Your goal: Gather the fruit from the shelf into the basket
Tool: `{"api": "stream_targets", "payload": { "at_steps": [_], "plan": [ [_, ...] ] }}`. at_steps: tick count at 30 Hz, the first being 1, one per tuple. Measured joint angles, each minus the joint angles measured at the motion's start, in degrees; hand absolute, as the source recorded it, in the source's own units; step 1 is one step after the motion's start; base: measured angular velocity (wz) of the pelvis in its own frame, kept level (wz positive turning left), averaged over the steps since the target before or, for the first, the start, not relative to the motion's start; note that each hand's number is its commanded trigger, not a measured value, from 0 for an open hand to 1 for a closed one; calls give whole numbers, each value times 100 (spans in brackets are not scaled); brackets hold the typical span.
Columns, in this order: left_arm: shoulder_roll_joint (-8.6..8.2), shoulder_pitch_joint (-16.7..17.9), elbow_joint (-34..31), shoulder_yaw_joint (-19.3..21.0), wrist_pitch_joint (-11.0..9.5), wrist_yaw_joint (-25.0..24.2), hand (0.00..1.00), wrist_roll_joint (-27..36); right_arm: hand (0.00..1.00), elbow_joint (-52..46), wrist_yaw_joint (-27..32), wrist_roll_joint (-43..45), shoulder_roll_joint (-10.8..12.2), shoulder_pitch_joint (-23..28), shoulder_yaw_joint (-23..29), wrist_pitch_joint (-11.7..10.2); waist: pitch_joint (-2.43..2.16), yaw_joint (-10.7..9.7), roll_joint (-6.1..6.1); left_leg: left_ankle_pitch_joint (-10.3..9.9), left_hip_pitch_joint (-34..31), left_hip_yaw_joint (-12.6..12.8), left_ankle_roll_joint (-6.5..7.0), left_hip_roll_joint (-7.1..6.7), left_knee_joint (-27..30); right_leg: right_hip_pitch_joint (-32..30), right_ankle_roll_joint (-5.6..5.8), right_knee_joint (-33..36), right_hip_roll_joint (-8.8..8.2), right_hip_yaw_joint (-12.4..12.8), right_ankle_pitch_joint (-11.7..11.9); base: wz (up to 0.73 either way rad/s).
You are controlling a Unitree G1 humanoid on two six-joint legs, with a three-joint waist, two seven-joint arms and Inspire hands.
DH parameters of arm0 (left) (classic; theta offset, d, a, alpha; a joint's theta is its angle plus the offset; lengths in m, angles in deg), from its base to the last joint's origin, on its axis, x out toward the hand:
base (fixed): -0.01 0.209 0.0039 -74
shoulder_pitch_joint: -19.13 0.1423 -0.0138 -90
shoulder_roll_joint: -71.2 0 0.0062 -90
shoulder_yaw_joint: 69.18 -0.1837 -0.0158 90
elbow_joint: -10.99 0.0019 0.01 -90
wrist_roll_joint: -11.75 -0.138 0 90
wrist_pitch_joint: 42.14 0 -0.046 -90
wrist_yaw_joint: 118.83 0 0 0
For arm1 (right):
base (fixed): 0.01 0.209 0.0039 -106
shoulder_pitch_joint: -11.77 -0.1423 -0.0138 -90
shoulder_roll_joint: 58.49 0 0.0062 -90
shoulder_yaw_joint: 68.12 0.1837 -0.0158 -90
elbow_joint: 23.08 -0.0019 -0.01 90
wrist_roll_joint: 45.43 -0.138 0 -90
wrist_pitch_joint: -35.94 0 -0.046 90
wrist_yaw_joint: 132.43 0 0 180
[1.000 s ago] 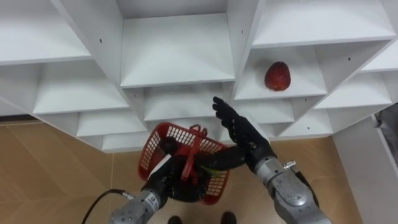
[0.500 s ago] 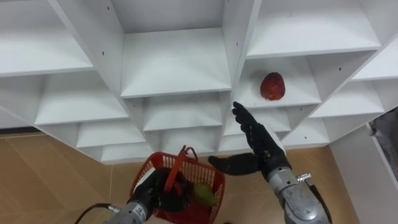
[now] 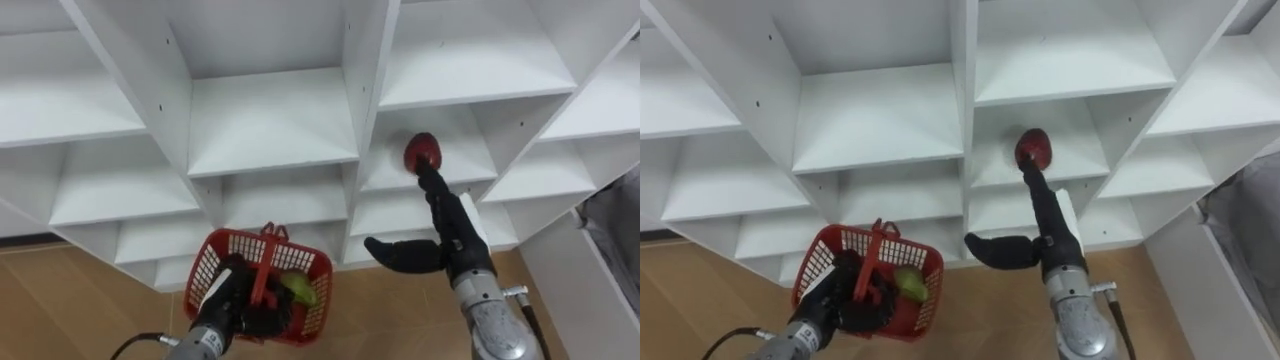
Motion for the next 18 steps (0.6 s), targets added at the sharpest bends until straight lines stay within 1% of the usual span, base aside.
{"api": "stream_targets", "payload": {
  "at_steps": [5,7,12,18],
  "plan": [
    [0,18,-12,-2,0,23,100,-2,0,1,217,10,0,26,12,-31,1,-77,-2,-4,56,8,-1,1,-4,58,0,-5,0,-5,0,0],
    [14,103,-223,-2,0,41,100,-2,0,-3,386,13,0,26,33,-33,2,-135,-3,-7,57,7,1,1,-6,61,1,-7,-1,-5,0,0],
    [16,180,-535,-4,-1,101,100,-15,0,-4,737,41,-1,27,253,-73,4,-142,-6,-7,103,29,1,0,-29,80,3,-5,2,0,-2,0],
    [19,184,-536,-5,0,89,100,-46,0,-3,1020,71,2,30,341,-107,11,-149,-18,-7,164,40,0,-2,-72,116,5,-10,2,-2,-7,0]
  ]
}}
